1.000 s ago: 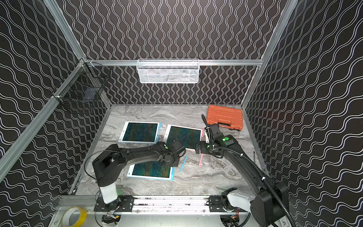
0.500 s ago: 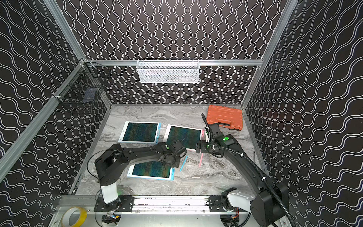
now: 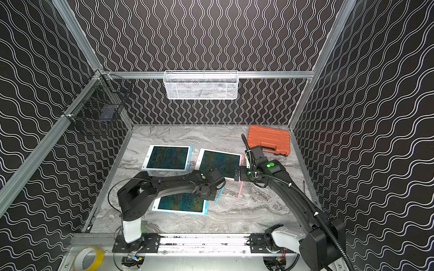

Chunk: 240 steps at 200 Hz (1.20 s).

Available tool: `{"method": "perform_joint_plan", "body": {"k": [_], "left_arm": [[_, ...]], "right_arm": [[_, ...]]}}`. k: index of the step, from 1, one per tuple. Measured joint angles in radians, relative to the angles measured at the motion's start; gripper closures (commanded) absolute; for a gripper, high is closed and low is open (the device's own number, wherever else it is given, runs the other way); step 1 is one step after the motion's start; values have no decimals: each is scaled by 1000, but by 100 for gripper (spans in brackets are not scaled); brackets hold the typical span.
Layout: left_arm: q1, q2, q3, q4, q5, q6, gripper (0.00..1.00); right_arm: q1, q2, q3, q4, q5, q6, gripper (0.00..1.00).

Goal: Place the stylus back onto the writing tablet
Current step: Place the stylus on the writing tablet.

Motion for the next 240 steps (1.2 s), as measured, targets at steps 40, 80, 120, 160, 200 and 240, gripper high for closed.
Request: {"method": "perform_joint_plan", "body": {"k": [40,80,120,160,200,240], "left_arm": [[-25,17,1,-7,-50,3,100],[-39,20,-11,3,-87,2,100],[-22,-11,-10,10,-38,-6,100],[18,-69,45,-14,39,-5,100],[56,-141,97,-37,48,0,99],[62,-101,134,-78,60,14,87]], "right_arm": [[0,-1,3,0,7,0,0],[0,0,12,0,11,0,0],[0,5,21,0,11,-1,0],[0,4,32,0,15,-1,0],[0,-6,34,0,19,-1,0],[-21,-27,34,2,23,12,0]]}}
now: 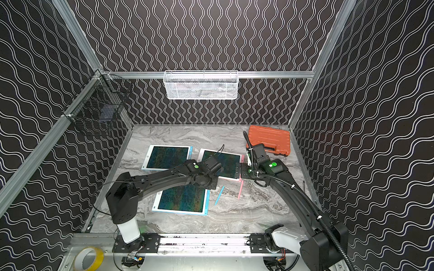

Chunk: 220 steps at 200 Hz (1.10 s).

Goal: Place the stylus back onto the writing tablet
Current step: Place the stylus on the writing tablet, then move the writing tablet to the center of the board.

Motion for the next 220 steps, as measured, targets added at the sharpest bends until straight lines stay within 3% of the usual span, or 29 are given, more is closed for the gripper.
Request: {"method": "perform_joint_plan", "body": {"k": [82,135,220], "left_arm": [[0,118,-1,151,146,-61,79],[3,176,56,134,119,-88,76],[25,179,-47,152,57,-114,74]], "right_arm": [[-30,-151,-65,96,22,33,0],[-31,-166,-50,109,-1,-28,0],[-34,-127,-46,111,-48,-46,0]]}}
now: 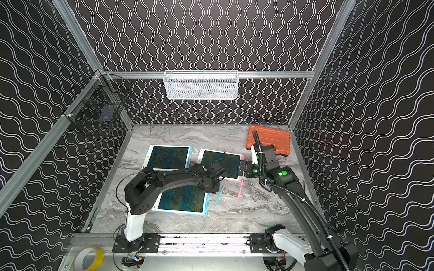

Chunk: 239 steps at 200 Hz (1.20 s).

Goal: Place the stylus back onto the writing tablet
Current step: Move the writing tablet to the center of the board.

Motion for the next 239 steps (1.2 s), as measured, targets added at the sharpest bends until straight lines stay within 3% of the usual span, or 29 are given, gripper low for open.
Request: {"method": "perform_joint_plan", "body": {"k": [115,172,239], "left_arm": [[68,-234,-387,309,-44,1,74],[111,-300,-462,318,-62,53,73],[93,-346,-491,244,-85,80,71]], "right_arm": [[-1,160,110,-7,-17,34,0],[-1,177,125,-8,-28,38,0],[-1,178,127,-9,-35,42,0]]}}
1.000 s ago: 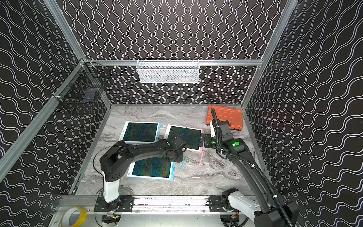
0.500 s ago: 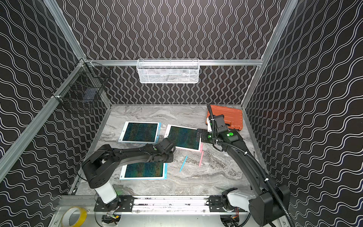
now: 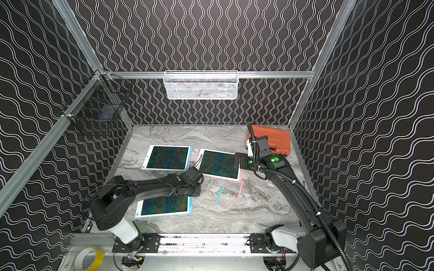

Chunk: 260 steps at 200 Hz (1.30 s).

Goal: Place the stylus back onto the writing tablet
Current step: Move the writing tablet to the center of the board.

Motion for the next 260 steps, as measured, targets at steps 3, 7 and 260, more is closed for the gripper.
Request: {"method": "perform_joint_plan", "body": {"k": [3,7,260], "left_arm": [[-3,-2,0,-7,-2,0,71],[-10,-5,0,-19,-4,0,71],[-54,-118,-143,-2,-79,-105,69]], "right_arm": [[0,0,0,0,0,0,0],[0,0,0,0,0,0,0],[0,17,-22,15,-7,0,0]]}}
